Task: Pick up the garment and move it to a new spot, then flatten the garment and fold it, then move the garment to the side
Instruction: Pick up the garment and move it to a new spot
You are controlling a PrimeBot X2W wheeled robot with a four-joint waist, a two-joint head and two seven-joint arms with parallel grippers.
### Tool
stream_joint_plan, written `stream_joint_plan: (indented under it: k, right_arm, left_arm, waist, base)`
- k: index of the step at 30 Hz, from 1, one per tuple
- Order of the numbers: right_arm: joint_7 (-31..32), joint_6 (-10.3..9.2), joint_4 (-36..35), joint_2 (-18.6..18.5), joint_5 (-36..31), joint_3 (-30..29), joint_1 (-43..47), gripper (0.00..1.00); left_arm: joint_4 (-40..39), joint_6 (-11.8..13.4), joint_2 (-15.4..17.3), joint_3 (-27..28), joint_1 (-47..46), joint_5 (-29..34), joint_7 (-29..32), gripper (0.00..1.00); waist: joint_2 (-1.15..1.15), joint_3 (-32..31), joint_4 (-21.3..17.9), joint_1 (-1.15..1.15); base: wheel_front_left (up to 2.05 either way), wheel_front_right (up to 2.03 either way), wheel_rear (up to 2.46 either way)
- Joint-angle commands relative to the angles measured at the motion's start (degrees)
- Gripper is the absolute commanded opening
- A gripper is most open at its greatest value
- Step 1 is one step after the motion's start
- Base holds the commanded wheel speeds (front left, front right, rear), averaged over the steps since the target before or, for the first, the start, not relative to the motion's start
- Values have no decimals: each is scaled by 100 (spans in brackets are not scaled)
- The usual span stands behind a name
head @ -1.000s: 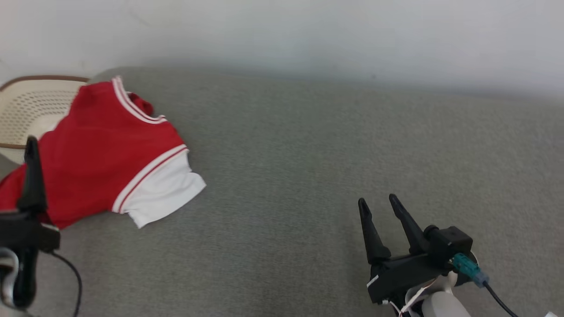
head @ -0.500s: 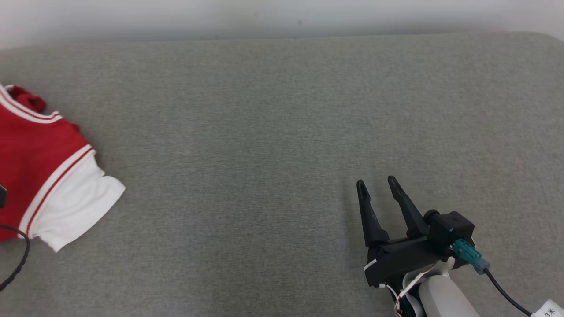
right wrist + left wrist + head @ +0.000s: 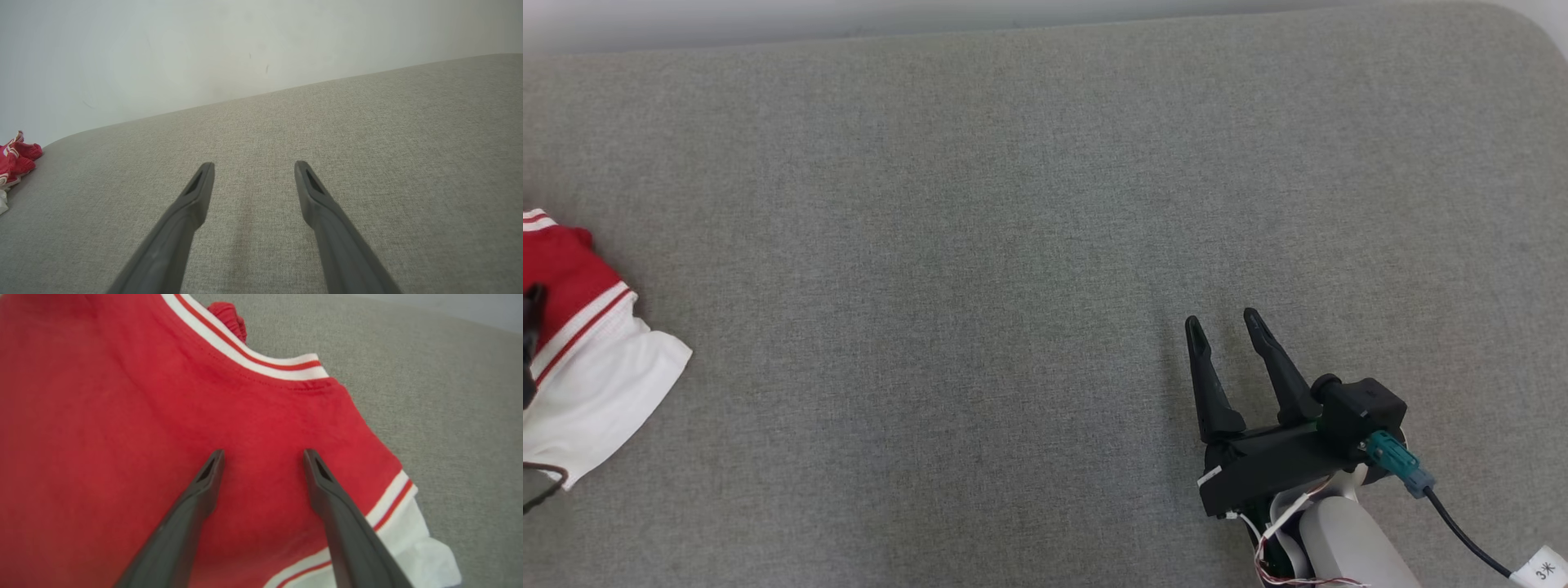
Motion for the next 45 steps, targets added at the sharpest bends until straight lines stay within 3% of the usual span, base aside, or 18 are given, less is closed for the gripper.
stream_joint_plan:
  k: [1,10,11,12,33,45]
  right_arm:
    - [-8,4,-16,-5,-19,-4,-9,100]
    - [-10,4,-37,-5,-63,30,-51,100]
    - [-9,4,-29,-5,-66,29,-58,100]
    - [-9,4,-24,-5,-62,21,-64,100]
    - [-10,4,52,-6,-44,-37,232,100]
    - [-10,4,51,-7,81,-28,273,100]
  left_arm:
    - [94,4,106,-130,-83,-100,149,100]
    - [631,4,193,-658,-75,-240,699,100]
    - [661,4,189,-713,-49,-240,694,56]
    - [658,4,193,-767,-42,-220,642,0]
    - [-622,3,623,-1450,-714,-33,-1530,0]
    - [-2343,89,317,-1759,-1175,203,-1573,0]
  waist:
    - [-1,24,-16,-1]
    - [-1,66,-71,-1]
    - [-1,67,-76,-1]
    - [-1,71,-78,-1]
    - [-1,-536,433,-1]
    - [-1,-749,289,-1]
  base:
    - [0,0,0]
    - [0,0,0]
    - [0,0,0]
    - [0,0,0]
    - [0,0,0]
    - [0,0,0]
